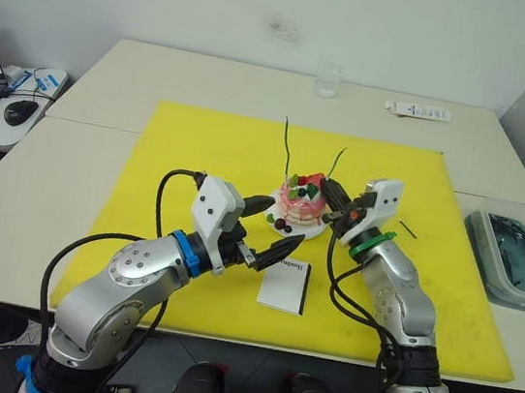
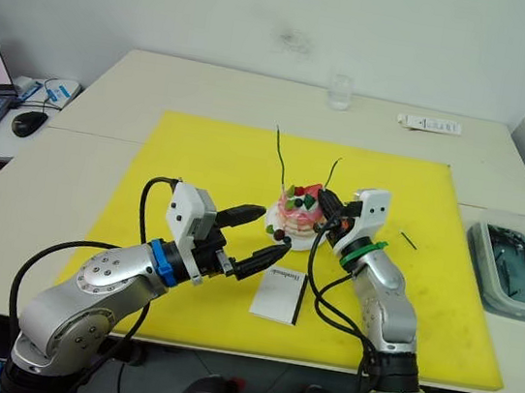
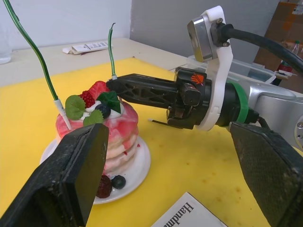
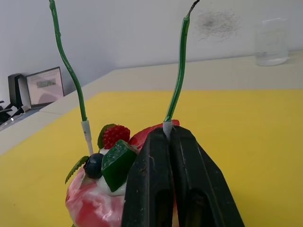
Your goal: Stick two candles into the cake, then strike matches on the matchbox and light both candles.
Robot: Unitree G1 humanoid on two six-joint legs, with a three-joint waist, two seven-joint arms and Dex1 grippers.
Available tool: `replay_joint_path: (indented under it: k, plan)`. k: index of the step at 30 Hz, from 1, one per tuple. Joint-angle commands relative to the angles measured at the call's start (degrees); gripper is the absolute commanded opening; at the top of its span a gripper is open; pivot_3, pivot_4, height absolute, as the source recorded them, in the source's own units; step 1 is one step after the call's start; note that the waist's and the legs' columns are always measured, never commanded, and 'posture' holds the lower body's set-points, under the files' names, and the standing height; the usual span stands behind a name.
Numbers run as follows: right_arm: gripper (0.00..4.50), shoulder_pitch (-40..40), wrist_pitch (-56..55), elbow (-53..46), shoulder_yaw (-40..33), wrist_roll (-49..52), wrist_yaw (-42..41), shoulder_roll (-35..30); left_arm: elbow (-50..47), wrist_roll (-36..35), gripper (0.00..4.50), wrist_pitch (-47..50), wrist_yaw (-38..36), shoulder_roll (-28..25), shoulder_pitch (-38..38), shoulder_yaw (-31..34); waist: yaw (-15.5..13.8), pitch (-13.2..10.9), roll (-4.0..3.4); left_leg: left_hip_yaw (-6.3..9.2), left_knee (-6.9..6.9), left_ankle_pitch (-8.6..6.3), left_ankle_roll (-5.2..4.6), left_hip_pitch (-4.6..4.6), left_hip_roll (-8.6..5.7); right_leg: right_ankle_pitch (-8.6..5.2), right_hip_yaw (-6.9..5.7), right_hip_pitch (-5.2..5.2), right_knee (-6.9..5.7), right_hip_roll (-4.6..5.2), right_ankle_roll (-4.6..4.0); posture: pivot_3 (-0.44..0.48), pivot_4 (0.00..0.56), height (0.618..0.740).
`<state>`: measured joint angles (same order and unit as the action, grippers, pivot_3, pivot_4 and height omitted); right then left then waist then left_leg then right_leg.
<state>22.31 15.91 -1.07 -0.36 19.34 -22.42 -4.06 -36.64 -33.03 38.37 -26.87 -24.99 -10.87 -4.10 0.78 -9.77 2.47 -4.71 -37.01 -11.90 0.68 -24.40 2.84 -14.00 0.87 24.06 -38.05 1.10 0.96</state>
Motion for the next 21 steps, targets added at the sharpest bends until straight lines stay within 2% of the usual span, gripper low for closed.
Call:
replay_joint_path:
  k: [1, 2, 5, 9, 14, 21]
  plan:
    - [0.05, -1.0, 0.1, -2.2, 0.4, -0.1, 0.0, -0.4, -1.7, -0.7, 4.5, -0.5, -0.3, -0.3, -0.8, 1.1, 0.0, 0.0, 0.0, 0.0, 0.0, 0.0, 0.0, 0.0, 0.0, 0.0, 0.0, 0.0, 0.0, 0.0, 0.0, 0.0, 0.15, 0.74]
    - [0.05, -1.3, 0.0, -2.5, 0.6, -0.3, -0.2, -0.5, -1.7, -0.7, 4.5, -0.5, -0.4, -0.3, -0.9, 1.2, 0.0, 0.0, 0.0, 0.01, 0.0, 0.0, 0.0, 0.0, 0.0, 0.0, 0.0, 0.0, 0.0, 0.0, 0.0, 0.0, 0.15, 0.74]
    - [0.72, -1.6, -0.4, -3.0, 1.2, -0.8, -0.5, -0.8, -1.3, -0.7, 4.5, -0.5, -0.7, -0.5, -1.1, 1.3, 0.1, 0.0, -0.01, 0.01, 0.0, 0.0, 0.0, 0.0, 0.0, -0.01, 0.0, 0.0, 0.0, 0.0, 0.02, 0.0, 0.15, 0.74]
    - [2.12, -1.5, -0.5, -3.5, 1.4, -0.7, -0.6, -1.4, -1.3, -0.7, 4.5, -0.5, -0.7, -0.6, -1.2, 1.0, 0.3, 0.0, -0.01, 0.0, 0.0, 0.0, 0.0, 0.01, 0.0, -0.08, 0.0, 0.0, -0.01, 0.0, 0.14, 0.0, 0.15, 0.74]
    - [2.12, -2.4, 1.5, -7.3, 0.3, 0.9, -1.3, -3.9, -1.8, -0.8, 4.5, -0.5, -0.8, -0.8, -0.4, 0.9, 0.4, 0.0, -0.01, 0.0, 0.01, 0.0, 0.0, 0.01, 0.0, -0.11, 0.03, 0.0, 0.01, 0.01, 0.18, 0.0, 0.15, 0.74]
    - [2.12, -5.1, 9.3, -17.0, -1.6, 6.2, -6.2, -12.2, 0.2, -1.1, 4.5, -0.3, -3.8, -3.9, -0.7, 2.3, 0.5, 0.0, -0.03, 0.0, 0.03, 0.0, 0.0, 0.0, 0.0, -0.14, 0.01, 0.0, 0.02, 0.03, 0.21, 0.0, 0.15, 0.74]
